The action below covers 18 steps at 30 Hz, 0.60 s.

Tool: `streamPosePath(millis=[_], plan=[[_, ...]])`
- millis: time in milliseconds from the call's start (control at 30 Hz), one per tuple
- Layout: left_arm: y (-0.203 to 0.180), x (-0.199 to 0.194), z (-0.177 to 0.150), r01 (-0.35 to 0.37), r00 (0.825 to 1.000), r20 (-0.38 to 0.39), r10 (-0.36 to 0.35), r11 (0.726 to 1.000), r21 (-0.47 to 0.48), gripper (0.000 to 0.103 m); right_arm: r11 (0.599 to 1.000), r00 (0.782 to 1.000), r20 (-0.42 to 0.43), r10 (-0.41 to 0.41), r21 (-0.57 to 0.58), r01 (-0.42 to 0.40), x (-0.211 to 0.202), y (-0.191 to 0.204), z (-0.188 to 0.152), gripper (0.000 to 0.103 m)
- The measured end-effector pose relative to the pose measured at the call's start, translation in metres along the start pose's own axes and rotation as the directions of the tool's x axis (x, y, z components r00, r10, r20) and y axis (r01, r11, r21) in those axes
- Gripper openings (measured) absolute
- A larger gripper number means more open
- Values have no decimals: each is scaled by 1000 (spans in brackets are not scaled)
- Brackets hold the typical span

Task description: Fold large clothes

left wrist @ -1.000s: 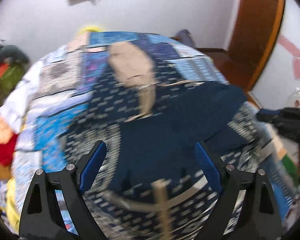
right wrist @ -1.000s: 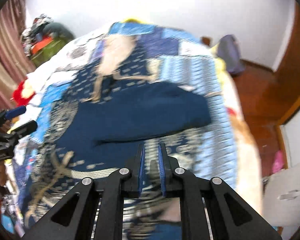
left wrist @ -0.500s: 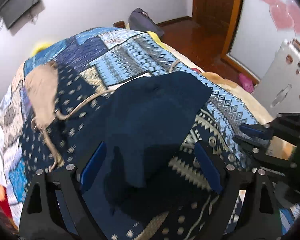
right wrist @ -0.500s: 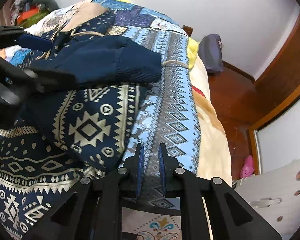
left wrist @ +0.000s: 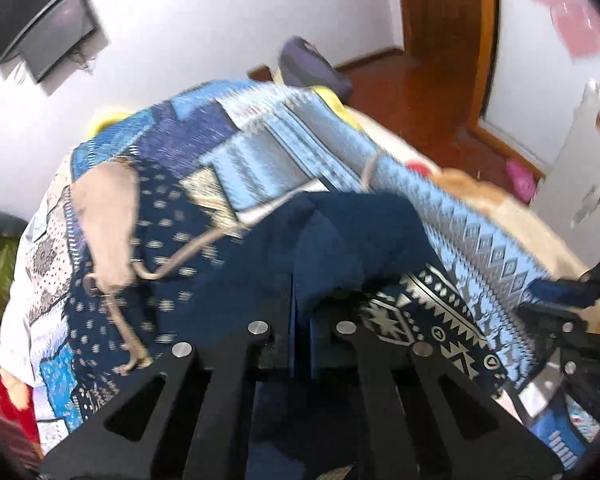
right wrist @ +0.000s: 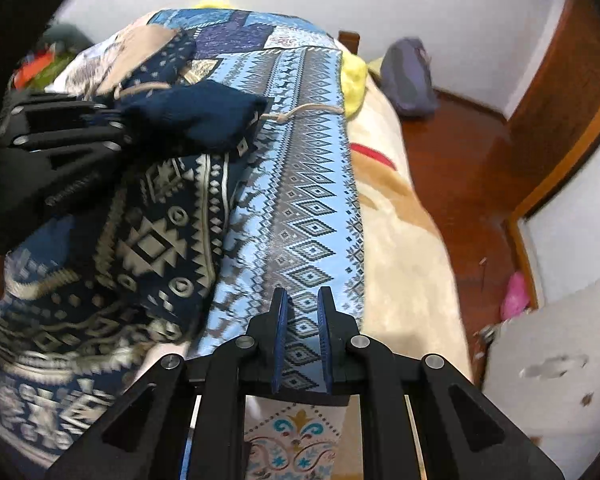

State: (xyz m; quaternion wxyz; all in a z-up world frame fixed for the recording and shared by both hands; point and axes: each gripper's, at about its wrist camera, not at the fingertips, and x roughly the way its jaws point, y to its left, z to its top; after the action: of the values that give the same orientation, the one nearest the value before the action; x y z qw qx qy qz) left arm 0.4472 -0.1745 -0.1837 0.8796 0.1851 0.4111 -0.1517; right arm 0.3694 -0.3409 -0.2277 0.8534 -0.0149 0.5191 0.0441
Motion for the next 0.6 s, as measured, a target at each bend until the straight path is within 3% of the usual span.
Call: streamPosePath(millis=[167, 333, 467, 600], plan=[[68, -56, -3, 6, 993, 115, 10, 990, -142, 5, 997, 994, 76, 76, 25, -78, -28, 9, 25, 10], [149, -96, -31, -64, 981, 160, 108, 964, -259, 5, 995, 983, 153, 100, -31, -96, -48, 47, 59, 10], [203, -96, -74, -76, 987, 107, 119, 936, -344, 5, 989, 982, 145, 124, -97, -110, -37, 87, 78, 10], [232, -66, -119, -94, 994, 15, 109, 912, -399, 5, 984, 993, 38, 109, -148, -102, 11, 123, 80, 10]])
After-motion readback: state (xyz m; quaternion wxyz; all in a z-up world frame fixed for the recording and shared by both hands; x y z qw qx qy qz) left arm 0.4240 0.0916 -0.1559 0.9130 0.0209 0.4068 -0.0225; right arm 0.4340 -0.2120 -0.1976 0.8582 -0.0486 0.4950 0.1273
